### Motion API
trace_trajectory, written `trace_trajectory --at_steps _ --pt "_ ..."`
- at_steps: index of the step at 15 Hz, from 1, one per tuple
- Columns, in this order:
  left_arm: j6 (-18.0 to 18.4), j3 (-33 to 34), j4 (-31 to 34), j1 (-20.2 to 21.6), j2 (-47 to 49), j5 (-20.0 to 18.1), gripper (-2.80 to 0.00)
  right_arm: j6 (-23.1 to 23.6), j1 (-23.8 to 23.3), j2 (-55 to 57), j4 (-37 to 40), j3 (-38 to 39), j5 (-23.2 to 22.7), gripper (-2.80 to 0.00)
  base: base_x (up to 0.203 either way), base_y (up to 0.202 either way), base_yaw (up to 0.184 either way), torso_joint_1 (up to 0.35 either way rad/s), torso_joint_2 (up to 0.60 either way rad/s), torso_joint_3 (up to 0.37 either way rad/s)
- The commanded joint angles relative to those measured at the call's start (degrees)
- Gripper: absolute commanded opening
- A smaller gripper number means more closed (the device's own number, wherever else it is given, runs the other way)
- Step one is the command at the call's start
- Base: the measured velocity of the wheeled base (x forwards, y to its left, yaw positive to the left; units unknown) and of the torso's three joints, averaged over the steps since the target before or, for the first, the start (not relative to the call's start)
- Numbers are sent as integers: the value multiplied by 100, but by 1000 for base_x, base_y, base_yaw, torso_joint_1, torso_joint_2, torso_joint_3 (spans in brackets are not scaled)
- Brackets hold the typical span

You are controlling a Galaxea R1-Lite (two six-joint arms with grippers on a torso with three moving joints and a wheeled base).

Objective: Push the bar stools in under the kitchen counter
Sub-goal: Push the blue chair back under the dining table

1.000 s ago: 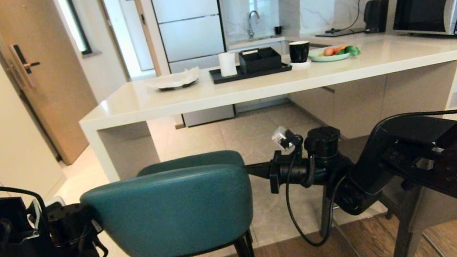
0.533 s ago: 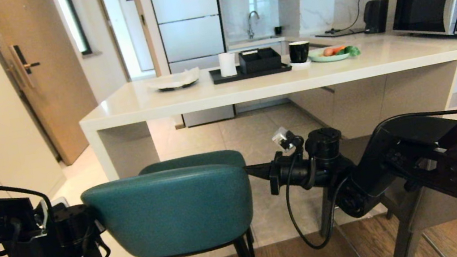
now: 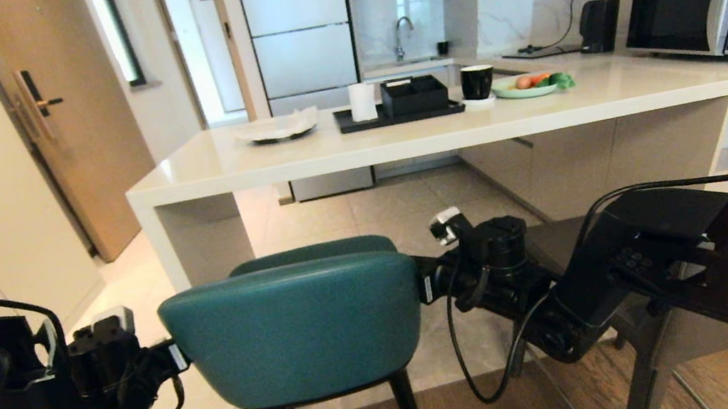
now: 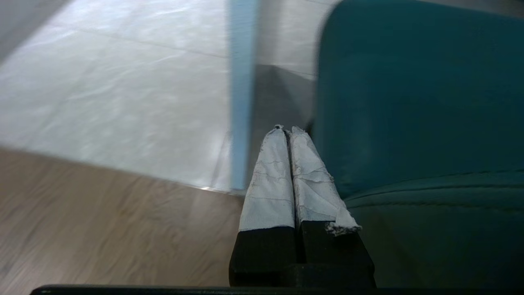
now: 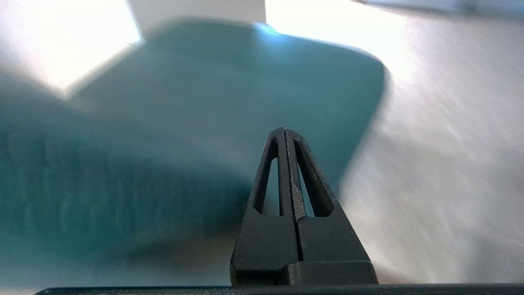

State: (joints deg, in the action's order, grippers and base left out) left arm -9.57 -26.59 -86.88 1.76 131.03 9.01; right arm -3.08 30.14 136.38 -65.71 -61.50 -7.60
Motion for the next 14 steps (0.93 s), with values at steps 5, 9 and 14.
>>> trace_trajectory --at_steps 5,9,14 --pt "12 -188 -79 78 -77 -554 -280 -409 466 -954 28 996 1830 -280 0 0 0 0 0 0" --pt "221 -303 -79 -99 -114 -585 -280 -477 712 -905 32 1053 2192 -280 0 0 0 0 0 0" --pt "239 -130 -79 155 -242 -664 -280 -492 551 -888 32 1039 2201 -280 0 0 0 0 0 0"
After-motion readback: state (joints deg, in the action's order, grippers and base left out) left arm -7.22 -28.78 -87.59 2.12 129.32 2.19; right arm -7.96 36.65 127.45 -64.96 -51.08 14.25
